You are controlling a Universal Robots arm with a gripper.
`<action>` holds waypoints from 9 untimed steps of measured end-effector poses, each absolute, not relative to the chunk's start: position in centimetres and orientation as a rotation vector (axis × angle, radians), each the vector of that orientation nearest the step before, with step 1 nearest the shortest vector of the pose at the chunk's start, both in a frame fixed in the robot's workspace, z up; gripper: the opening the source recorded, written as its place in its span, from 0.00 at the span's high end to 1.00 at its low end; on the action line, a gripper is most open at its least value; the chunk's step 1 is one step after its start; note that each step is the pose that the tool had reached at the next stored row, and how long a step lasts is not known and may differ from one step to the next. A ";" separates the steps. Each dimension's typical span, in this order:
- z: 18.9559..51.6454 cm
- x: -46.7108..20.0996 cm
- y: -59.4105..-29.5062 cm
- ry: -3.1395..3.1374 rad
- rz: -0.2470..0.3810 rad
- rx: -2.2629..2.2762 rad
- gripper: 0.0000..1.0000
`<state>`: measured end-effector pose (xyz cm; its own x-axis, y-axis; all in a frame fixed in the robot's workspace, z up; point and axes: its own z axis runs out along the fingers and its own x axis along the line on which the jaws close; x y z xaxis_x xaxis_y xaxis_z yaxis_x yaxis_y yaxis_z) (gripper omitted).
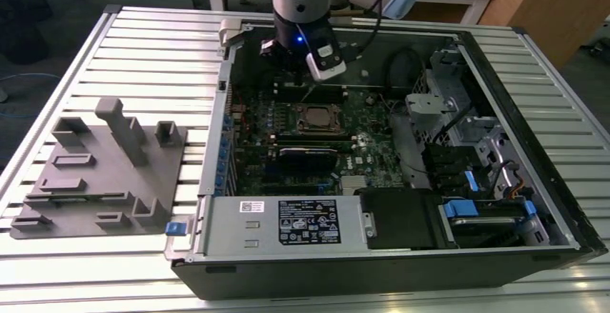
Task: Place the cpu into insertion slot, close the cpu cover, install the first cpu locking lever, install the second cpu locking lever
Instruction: 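Install the first cpu locking lever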
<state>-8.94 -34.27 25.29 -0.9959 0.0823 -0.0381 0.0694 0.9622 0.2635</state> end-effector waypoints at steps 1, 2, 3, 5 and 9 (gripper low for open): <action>25.3 -8.8 -34.3 3.064 0.409 0.119 0.89; 25.3 -8.7 -34.3 3.064 0.409 0.119 0.89; 25.3 -8.6 -34.3 3.064 0.409 0.119 0.89; 25.3 -8.4 -34.3 3.064 0.409 0.119 0.89; 25.2 -8.1 -34.2 3.064 0.409 0.119 0.89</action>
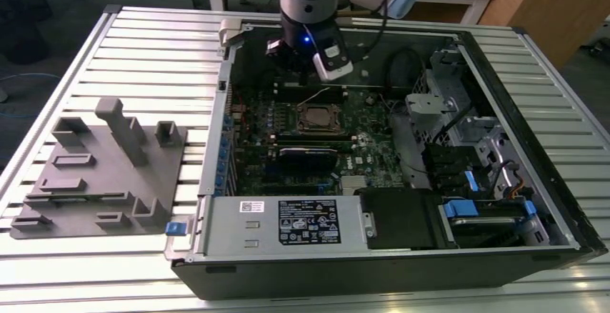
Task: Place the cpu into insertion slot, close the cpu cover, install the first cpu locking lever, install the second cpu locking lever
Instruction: 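Install the first cpu locking lever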
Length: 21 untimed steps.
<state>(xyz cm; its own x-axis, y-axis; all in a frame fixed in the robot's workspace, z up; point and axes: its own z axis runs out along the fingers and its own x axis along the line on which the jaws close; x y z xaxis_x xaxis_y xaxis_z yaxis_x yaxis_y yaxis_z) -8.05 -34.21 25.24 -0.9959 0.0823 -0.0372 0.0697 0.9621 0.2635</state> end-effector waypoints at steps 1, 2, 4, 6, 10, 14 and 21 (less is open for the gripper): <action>25.2 -8.0 -34.2 3.064 0.409 0.119 0.89; 25.2 -7.9 -34.1 3.064 0.409 0.119 0.89; 25.1 -7.7 -34.1 3.064 0.409 0.119 0.89; 24.9 -7.6 -34.1 3.064 0.409 0.119 0.89; 24.4 -7.3 -34.1 3.064 0.408 0.119 0.89; 24.1 -7.0 -34.0 3.064 0.405 0.120 0.89; 23.5 -6.6 -34.0 3.065 0.398 0.120 0.89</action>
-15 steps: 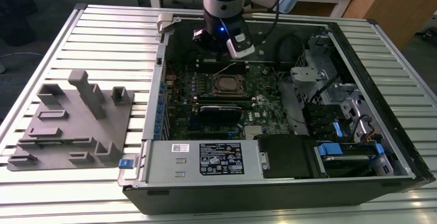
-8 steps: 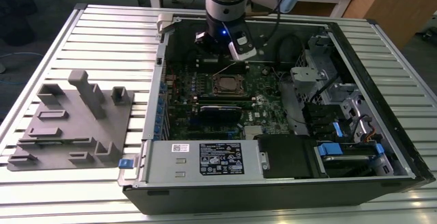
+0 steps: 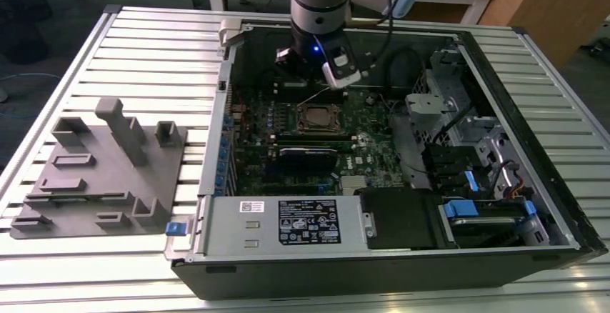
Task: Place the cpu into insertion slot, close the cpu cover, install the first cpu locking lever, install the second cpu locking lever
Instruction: 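Install the first cpu locking lever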
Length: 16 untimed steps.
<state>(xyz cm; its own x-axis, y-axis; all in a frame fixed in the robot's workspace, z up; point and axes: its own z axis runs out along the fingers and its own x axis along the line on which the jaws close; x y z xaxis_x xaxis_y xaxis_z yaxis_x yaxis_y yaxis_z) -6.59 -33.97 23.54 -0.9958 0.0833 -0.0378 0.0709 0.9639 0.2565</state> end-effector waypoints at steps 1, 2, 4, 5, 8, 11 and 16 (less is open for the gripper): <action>23.5 -6.6 -34.0 3.065 0.397 0.120 0.89; 23.5 -6.6 -34.0 3.065 0.397 0.121 0.89; 23.5 -6.5 -33.9 3.065 0.397 0.120 0.89; 23.5 -6.4 -33.9 3.065 0.397 0.120 0.89; 23.5 -6.1 -33.9 3.066 0.396 0.120 0.89; 23.4 -5.9 -33.9 3.066 0.395 0.121 0.89; 23.3 -5.4 -33.8 3.066 0.392 0.121 0.89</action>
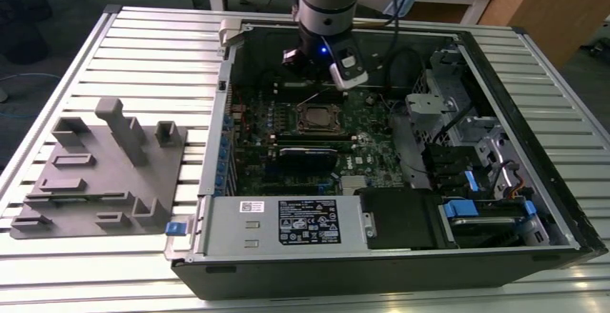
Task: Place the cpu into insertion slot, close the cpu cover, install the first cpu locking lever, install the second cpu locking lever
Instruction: 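Install the first cpu locking lever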
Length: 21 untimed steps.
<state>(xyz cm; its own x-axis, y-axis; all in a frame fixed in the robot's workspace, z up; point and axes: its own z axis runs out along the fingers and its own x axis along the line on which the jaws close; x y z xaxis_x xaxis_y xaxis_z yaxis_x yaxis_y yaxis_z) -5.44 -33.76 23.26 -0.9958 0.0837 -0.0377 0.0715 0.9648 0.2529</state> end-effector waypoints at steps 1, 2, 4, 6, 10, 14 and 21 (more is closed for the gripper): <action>23.2 -5.4 -33.7 3.066 0.391 0.121 0.89; 23.1 -5.3 -33.6 3.066 0.391 0.121 0.89; 23.0 -5.3 -33.6 3.066 0.390 0.121 0.89; 22.9 -5.3 -33.5 3.067 0.389 0.121 0.89; 22.8 -5.3 -33.3 3.067 0.385 0.122 0.89; 22.6 -5.3 -33.0 3.067 0.380 0.126 0.89; 22.4 -5.3 -32.8 3.068 0.364 0.130 0.89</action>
